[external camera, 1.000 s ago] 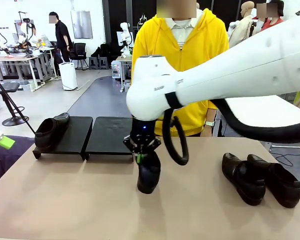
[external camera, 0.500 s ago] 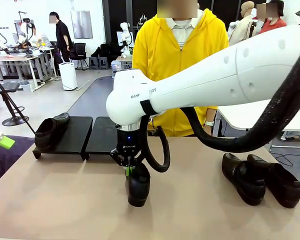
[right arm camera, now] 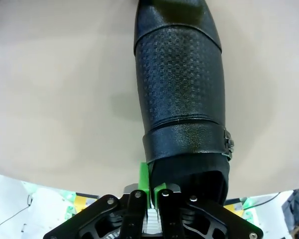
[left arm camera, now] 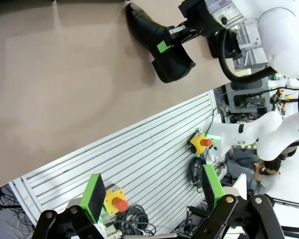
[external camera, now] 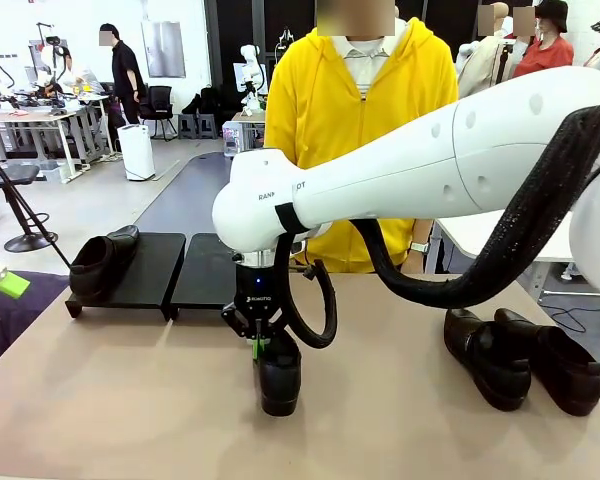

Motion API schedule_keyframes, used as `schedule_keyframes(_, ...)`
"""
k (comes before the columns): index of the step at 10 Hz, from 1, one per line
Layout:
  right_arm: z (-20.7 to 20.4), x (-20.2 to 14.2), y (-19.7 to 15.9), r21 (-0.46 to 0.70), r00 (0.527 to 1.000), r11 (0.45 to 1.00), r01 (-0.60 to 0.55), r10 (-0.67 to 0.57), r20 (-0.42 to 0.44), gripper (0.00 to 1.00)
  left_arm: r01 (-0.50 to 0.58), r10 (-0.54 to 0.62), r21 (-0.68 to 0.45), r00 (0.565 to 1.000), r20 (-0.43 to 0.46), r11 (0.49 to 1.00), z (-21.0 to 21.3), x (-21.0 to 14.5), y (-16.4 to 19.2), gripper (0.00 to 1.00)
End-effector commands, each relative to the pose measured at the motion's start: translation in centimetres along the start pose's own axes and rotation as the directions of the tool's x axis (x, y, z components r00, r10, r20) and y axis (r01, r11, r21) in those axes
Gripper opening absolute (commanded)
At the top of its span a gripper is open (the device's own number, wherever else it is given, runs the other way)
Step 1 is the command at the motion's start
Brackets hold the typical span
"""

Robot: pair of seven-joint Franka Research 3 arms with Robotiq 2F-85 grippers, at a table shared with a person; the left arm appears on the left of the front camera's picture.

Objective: Organize the shoes by placing them on the stand.
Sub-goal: Pick up one Shoe and place it in the middle of the table.

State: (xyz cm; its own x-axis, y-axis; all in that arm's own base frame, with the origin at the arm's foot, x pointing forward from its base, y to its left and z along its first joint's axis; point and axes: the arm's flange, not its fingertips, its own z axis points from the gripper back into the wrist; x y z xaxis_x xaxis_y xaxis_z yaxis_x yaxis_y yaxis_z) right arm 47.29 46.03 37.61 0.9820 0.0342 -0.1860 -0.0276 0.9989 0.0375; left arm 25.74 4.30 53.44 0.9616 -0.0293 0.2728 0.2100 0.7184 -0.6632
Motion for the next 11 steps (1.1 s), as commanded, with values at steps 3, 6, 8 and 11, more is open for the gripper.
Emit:
schedule_keyframes(3,0.7,0.2,0.0,0.053,0.997,0.997,-0.06,0.062,-0.053,1.0,0.013,-0.013,-0.02,1.0,0.003,1.0,0.2,0.0,0.1,1.0)
schedule_keyframes(6,2.9,-0.7,-2.3,0.114,0.997,0.991,-0.075,0.079,-0.027,1.0,0.013,-0.013,-0.02,1.0,0.003,1.0,0.2,0.0,0.1,1.0)
schedule_keyframes(8,7.2,-4.8,-6.7,0.185,0.988,0.97,-0.156,0.156,0.016,1.0,0.013,-0.013,-0.02,1.0,0.003,1.0,0.2,0.0,0.1,1.0)
schedule_keyframes(11,11.8,-14.4,-17.4,0.143,0.989,0.986,-0.082,0.063,0.134,1.0,0.013,-0.013,-0.02,1.0,0.003,1.0,0.2,0.0,0.1,1.0)
